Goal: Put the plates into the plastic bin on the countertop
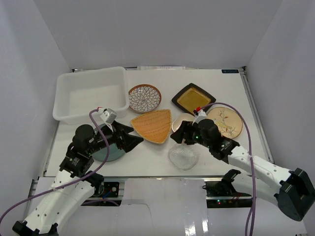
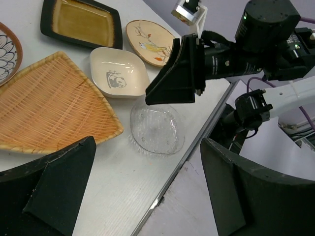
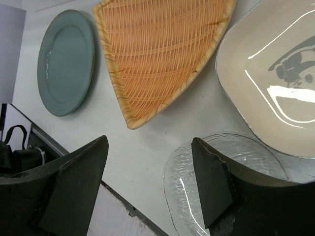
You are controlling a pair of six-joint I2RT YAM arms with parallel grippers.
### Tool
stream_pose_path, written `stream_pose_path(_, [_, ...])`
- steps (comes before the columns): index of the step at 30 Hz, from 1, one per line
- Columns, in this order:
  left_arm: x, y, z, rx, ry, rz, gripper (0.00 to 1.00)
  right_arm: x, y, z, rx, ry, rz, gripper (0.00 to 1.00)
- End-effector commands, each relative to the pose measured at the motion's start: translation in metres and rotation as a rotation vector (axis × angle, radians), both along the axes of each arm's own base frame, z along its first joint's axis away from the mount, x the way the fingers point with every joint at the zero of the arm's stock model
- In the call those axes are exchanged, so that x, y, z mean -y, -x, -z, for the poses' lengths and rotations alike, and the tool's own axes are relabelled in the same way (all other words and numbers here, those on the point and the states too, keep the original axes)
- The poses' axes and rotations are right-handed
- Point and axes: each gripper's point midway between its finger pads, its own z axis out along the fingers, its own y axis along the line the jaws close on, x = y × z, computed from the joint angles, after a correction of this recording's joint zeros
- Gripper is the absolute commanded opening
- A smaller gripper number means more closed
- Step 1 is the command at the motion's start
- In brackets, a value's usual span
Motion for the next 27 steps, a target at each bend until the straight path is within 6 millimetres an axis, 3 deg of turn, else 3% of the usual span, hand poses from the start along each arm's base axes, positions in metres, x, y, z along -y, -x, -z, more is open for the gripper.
stream_pose_path(1, [-0.011, -0.008, -0.004, 0.028, -0.021, -0.083, 0.98, -0.017, -0.018, -0.009, 0.043, -0.058, 0.141, 0.75])
stream_pose_path(8, [-0.020, -0.016, -0.003, 0.024, -0.032, -0.163, 0.98, -0.034, -0.028, 0.011, -0.025, -0.104, 0.246, 0.73])
stream_pose_path(12, [-0.024, -0.016, -0.004, 0.025, -0.031, -0.184, 0.98, -0.038, -0.036, 0.033, -0.076, -0.068, 0.294, 0.71])
stream_pose_path(19, [-0.024, -0.014, -0.006, 0.032, -0.024, -0.182, 0.98, -0.067, -0.042, 0.052, -0.155, -0.088, 0.263, 0.65])
stream_pose_path(25, [-0.025, -0.011, -0.010, 0.046, -0.015, -0.179, 0.98, -0.074, -0.050, 0.057, -0.166, -0.133, 0.302, 0.51])
stream_pose_path(27, [-0.025, -0.011, -0.011, 0.050, -0.012, -0.181, 0.98, -0.076, -0.052, 0.060, -0.173, -0.144, 0.306, 0.42])
